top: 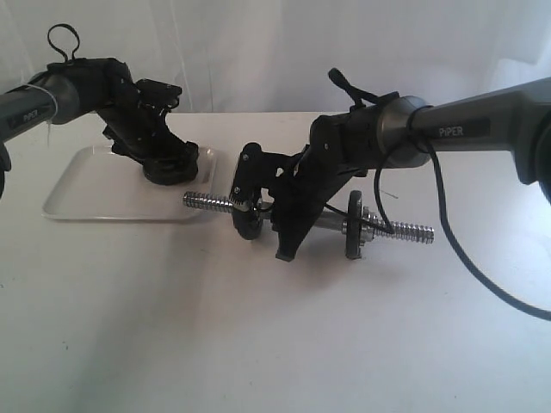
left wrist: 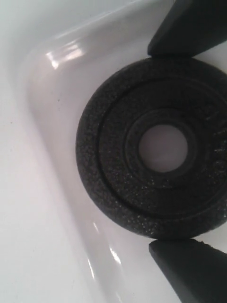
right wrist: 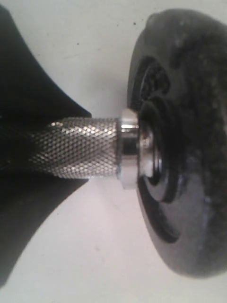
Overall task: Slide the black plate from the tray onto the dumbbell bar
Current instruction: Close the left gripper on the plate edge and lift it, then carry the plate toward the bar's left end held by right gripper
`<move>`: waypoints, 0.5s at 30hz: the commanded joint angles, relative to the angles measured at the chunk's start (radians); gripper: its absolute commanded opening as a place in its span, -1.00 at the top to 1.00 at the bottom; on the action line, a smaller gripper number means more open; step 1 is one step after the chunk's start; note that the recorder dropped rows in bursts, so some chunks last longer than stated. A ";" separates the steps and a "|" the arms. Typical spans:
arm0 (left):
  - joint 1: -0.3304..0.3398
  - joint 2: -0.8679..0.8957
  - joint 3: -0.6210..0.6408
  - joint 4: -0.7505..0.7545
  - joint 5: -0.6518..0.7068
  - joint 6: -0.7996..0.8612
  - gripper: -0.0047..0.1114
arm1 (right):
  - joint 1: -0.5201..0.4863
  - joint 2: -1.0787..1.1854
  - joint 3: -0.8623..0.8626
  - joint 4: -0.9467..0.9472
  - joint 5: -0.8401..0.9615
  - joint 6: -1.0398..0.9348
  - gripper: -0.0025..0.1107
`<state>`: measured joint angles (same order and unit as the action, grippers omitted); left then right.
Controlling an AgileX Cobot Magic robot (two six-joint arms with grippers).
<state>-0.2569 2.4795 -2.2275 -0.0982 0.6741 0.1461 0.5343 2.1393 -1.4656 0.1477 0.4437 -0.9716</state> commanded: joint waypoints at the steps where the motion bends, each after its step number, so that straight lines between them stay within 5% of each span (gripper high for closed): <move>1: 0.035 -0.043 0.004 -0.152 0.072 0.091 0.92 | 0.005 -0.019 -0.011 0.057 -0.069 0.034 0.96; 8: 0.086 -0.082 0.004 -0.243 0.148 0.146 0.92 | 0.005 -0.019 -0.011 0.057 -0.086 0.034 0.96; 15: 0.151 -0.107 0.004 -0.488 0.256 0.248 0.92 | 0.005 -0.019 -0.011 0.064 -0.103 0.034 0.96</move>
<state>-0.1341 2.4094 -2.2198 -0.4340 0.8790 0.3535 0.5343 2.1415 -1.4656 0.1563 0.4292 -0.9632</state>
